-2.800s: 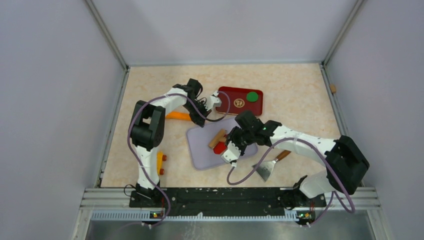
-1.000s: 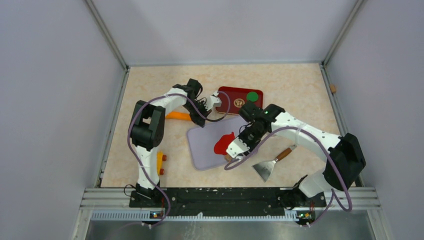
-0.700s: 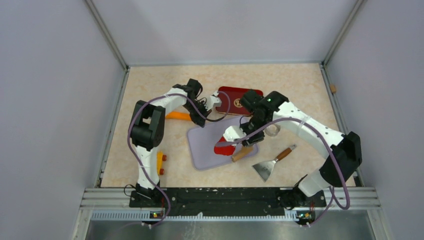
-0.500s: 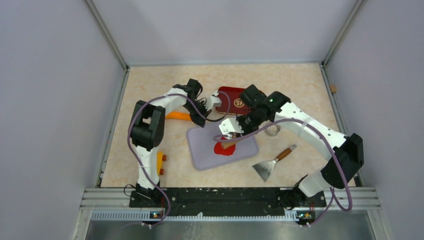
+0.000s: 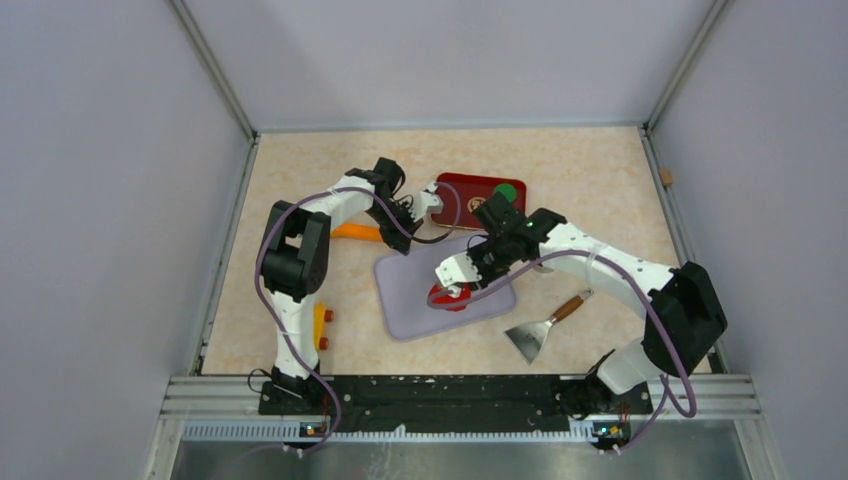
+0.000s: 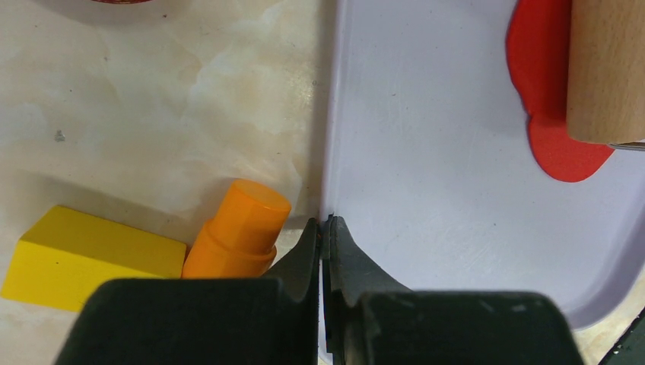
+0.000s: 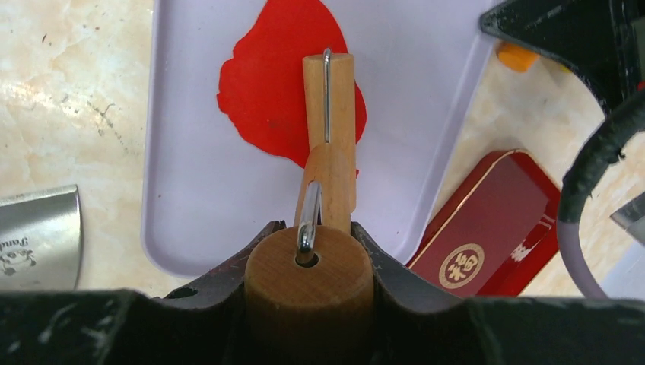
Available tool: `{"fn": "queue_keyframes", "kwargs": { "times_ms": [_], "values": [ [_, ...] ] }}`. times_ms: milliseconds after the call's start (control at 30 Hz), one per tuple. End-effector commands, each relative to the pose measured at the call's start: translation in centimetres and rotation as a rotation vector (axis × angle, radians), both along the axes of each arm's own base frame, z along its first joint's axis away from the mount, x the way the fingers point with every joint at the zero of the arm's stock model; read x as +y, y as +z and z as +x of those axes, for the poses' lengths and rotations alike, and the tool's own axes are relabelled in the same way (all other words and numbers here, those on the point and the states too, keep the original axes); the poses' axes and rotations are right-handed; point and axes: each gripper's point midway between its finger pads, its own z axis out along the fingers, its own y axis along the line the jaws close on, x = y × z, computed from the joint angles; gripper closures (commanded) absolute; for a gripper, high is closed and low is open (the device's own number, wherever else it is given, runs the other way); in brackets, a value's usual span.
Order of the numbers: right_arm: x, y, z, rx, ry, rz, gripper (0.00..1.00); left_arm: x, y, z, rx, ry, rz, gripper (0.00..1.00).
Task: Roll out the dumpling wrappers from the dough
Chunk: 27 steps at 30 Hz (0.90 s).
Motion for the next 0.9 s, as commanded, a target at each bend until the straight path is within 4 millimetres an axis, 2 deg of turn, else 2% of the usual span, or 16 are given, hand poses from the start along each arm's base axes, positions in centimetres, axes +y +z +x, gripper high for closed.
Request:
{"fn": "queue_keyframes", "kwargs": {
  "times_ms": [0,133,300,567,867],
  "values": [
    [-5.0,-4.9,-8.3,0.305,0.142,-0.256,1.0,-0.3,0.9,0.7,-0.035,-0.001,-0.03,1.0],
    [-7.2,-6.5,-11.9,0.503,0.08,-0.36,1.0,-0.2,0.8,0.5,-0.032,0.001,-0.028,1.0],
    [-8.3,-7.2,-14.5,0.671,-0.007,-0.415,1.0,0.2,0.6,0.2,-0.034,-0.005,-0.018,1.0],
    [-9.7,-6.6,-15.1,0.672,0.0,-0.453,1.0,0.4,0.5,0.3,-0.035,-0.001,-0.01,1.0],
    [-11.3,-5.9,-16.6,0.697,0.034,-0.512,1.0,0.5,0.3,0.3,-0.034,0.003,-0.006,1.0]
  ]
}}
